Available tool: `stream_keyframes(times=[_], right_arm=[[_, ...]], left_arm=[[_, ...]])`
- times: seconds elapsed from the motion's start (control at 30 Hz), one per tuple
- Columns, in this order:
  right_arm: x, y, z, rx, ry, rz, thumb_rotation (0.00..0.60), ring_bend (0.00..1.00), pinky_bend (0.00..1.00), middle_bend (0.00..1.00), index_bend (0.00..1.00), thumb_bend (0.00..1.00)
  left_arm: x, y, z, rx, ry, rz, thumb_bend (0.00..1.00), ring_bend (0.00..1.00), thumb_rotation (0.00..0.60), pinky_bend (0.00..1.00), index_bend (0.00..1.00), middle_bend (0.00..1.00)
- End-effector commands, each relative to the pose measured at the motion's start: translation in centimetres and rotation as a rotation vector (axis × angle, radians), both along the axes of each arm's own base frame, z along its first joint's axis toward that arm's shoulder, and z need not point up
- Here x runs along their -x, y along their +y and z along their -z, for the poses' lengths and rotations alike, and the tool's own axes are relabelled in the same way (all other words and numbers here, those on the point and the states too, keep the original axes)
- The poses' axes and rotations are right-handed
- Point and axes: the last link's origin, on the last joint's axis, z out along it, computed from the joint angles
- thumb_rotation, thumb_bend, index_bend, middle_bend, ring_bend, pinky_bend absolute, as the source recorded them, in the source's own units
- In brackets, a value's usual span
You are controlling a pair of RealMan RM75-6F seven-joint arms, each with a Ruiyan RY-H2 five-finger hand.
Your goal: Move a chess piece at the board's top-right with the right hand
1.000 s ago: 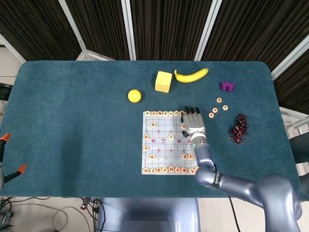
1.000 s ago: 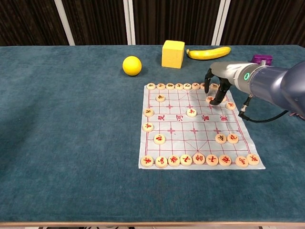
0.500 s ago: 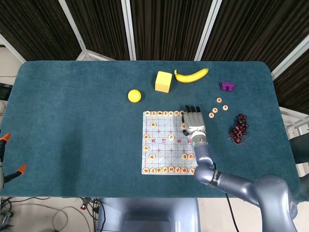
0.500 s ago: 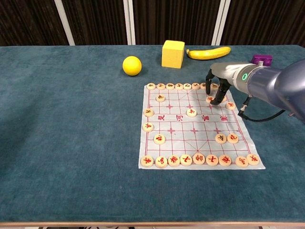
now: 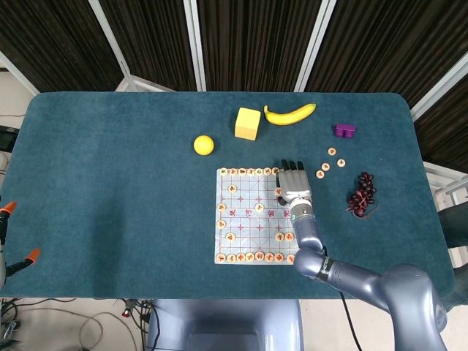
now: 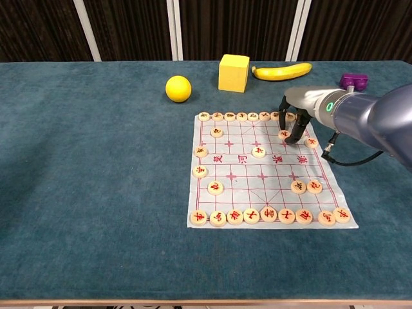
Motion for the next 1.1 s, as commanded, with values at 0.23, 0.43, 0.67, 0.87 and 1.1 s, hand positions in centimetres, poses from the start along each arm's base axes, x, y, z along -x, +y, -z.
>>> stream_keyframes(times=[0.23,0.43,0.67,0.87,1.1], right_arm=[[0.2,-0.3,0.2,0.001,0.005,0.011,0.600,0.06,0.04,0.08,0.47,0.37],[0.3,-0.4,0.2,0.003,0.004,0.013,0.600,0.06,0.04,0.08,0.51,0.37],[0.3,-0.4,0.4,-0.002,-0.001,0.017,0.600,0.06,0.04,0.08,0.52,0.37],[-0.1,-0.6,0.3,0.002,-0.016,0.017,0.600,0.06,0.04,0.08,0.52,0.37],[-0.8,-1.2,-0.7,0.020,-0.031,0.014,0.600,0.06,0.04,0.08,0.52,0.37]], left_arm=[[0.0,0.1,0.0,0.000,0.001,-0.002,0.03,0.00,0.600,0.06,0.13,0.01],[0.0,0.1,0.1,0.001,0.001,0.000,0.03,0.00,0.600,0.06,0.13,0.01],[0.0,0.1,0.1,0.004,0.000,0.000,0.03,0.00,0.600,0.06,0.13,0.01],[0.1,0.1,0.1,0.007,0.000,-0.003,0.03,0.00,0.600,0.06,0.14,0.01],[0.1,0.2,0.2,0.007,-0.002,-0.003,0.03,0.00,0.600,0.06,0.14,0.01]])
